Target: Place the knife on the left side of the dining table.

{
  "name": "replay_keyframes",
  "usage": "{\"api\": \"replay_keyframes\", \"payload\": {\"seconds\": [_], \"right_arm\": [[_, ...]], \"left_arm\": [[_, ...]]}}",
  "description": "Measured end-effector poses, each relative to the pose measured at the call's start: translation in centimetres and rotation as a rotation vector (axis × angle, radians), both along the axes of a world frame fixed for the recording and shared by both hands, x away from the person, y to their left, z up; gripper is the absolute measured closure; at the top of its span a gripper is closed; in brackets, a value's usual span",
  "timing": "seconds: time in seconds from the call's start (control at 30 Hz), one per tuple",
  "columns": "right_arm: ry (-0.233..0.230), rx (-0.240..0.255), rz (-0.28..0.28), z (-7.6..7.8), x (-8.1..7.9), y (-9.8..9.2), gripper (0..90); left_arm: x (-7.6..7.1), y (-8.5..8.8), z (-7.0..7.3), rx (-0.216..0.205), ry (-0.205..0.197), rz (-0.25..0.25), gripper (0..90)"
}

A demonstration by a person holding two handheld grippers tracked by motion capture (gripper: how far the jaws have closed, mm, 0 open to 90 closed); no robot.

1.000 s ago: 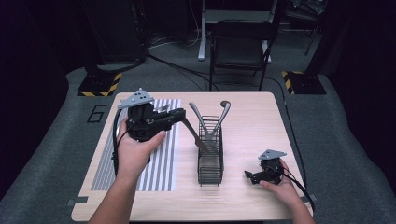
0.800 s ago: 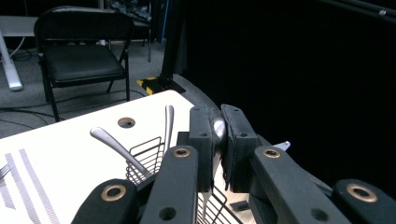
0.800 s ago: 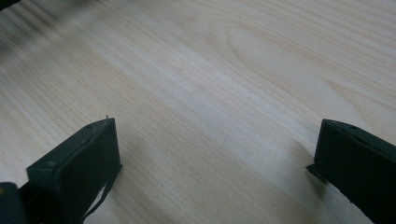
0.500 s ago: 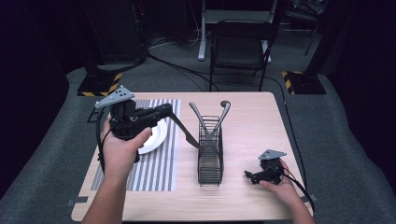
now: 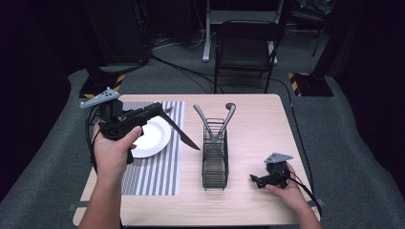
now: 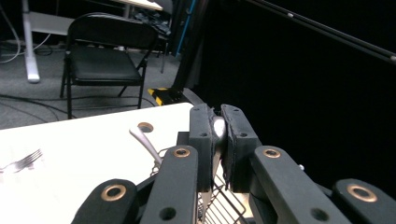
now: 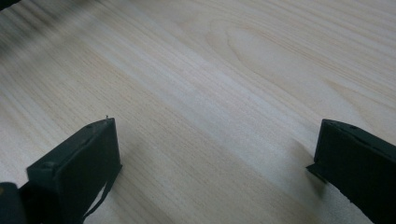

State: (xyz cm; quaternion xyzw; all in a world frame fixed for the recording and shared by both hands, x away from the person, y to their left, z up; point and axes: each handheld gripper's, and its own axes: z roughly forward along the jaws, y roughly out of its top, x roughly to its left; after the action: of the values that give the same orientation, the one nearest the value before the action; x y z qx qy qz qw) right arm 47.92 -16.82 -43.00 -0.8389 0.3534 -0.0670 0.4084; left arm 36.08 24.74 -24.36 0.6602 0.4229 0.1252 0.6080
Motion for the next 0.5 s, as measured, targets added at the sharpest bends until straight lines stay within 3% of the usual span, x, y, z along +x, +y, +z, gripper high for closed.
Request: {"api": "replay_keyframes", "payload": {"seconds": [0.17,0.27,0.43,0.5], "right_arm": [[0.001,0.0,0.001,0.0,0.0,0.0,0.0],[0.001,0.0,0.001,0.0,0.0,0.0,0.0],[0.001,0.0,0.001,0.0,0.0,0.0,0.0],[0.002,0.0,0.0,0.0,0.0,0.0,0.0]], "left_arm": [[1.0,1.4,-1.5,-0.038,0.043,0.029,83.6],[1.2,1.8,-2.0,-0.044,0.056,0.041,83.6],[2.2,3.0,-4.0,-0.067,0.111,0.083,83.6],[2.3,3.2,-4.3,-0.066,0.111,0.088,83.6]]}}
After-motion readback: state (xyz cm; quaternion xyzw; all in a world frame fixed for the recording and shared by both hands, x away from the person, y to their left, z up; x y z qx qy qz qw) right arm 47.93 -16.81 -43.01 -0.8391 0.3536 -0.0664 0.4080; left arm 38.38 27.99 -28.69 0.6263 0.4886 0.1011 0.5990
